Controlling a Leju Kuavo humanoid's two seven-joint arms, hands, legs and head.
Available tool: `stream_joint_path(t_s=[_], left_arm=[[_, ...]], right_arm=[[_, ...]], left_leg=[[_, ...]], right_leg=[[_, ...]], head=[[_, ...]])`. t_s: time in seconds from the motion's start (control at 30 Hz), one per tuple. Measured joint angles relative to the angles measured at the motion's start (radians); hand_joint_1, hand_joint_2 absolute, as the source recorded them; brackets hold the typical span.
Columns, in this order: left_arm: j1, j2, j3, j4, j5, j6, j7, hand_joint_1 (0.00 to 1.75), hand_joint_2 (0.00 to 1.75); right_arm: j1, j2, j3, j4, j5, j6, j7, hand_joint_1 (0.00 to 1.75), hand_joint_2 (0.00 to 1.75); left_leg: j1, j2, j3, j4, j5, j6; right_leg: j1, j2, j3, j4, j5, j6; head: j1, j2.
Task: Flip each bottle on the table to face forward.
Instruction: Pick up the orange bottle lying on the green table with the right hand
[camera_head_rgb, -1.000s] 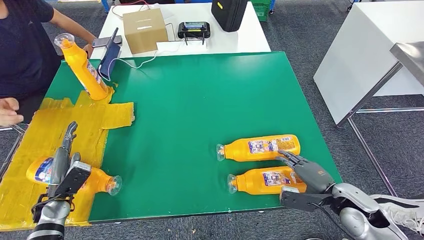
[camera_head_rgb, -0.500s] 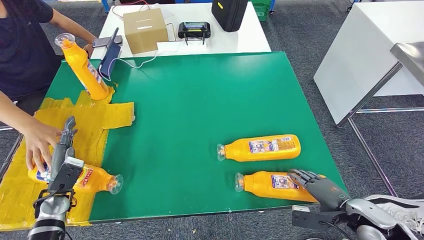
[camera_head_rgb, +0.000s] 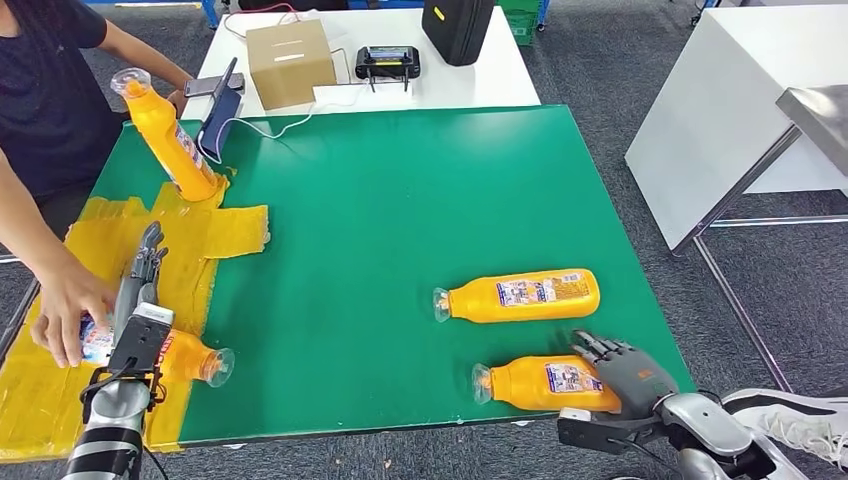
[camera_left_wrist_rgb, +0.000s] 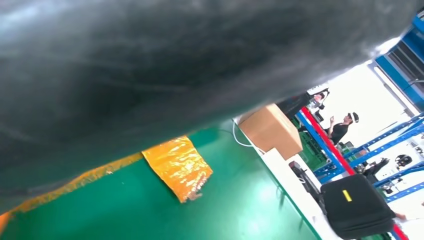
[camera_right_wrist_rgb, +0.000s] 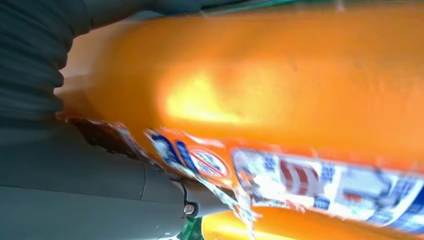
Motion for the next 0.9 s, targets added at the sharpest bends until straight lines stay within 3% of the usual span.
stream_joint_path(t_s=[0.17,0.53,0.63,0.77,0.83,0.9], left_arm=[[-0.013,-0.006,-0.012,0.000,0.020,-0.010,0.003,0.00,0.00],[-0.023,-0.011,-0.019,0.001,0.038,-0.019,0.004,0.00,0.00],[-0.032,-0.011,-0.019,0.003,0.064,-0.036,-0.004,0.00,0.00],[-0.046,-0.009,-0.019,0.013,0.132,-0.087,-0.026,0.00,0.00],[-0.047,-0.010,-0.018,0.013,0.180,-0.130,-0.027,0.00,0.00],[-0.042,-0.018,-0.018,0.005,0.234,-0.186,-0.017,0.00,0.00]], right_arm=[[-0.033,0.033,0.010,0.066,0.027,-0.008,-0.001,1.75,1.75],[-0.062,0.065,0.009,0.136,0.003,-0.010,-0.020,1.75,1.75],[-0.068,0.068,-0.007,0.142,-0.120,0.015,-0.090,1.75,1.75],[-0.066,0.064,-0.058,0.097,-0.434,0.112,-0.252,1.75,1.75],[-0.052,0.096,-0.083,0.051,-0.540,0.131,-0.313,1.75,1.75],[-0.047,0.166,-0.109,0.001,-0.611,0.127,-0.356,1.75,1.75]], left_leg=[[0.004,0.013,0.015,-0.002,-0.010,0.003],[0.005,0.017,0.023,-0.002,-0.007,0.008],[0.004,0.018,0.023,-0.002,-0.006,0.009],[0.002,0.013,0.017,-0.001,0.001,0.010],[0.002,0.011,0.009,-0.001,0.006,0.009],[0.002,0.010,0.002,-0.001,0.008,0.008]], right_leg=[[0.003,0.010,0.006,-0.007,-0.011,-0.002],[0.003,0.014,0.014,-0.012,-0.013,-0.002],[0.003,0.015,0.015,-0.012,-0.012,0.000],[0.001,0.014,0.017,-0.013,0.008,0.008],[0.001,0.013,0.015,-0.012,0.015,0.009],[0.002,0.013,0.006,-0.009,0.017,0.009]], head=[[0.000,0.000],[0.000,0.000],[0.001,0.000],[0.001,0.000],[0.000,0.000],[0.000,0.000]])
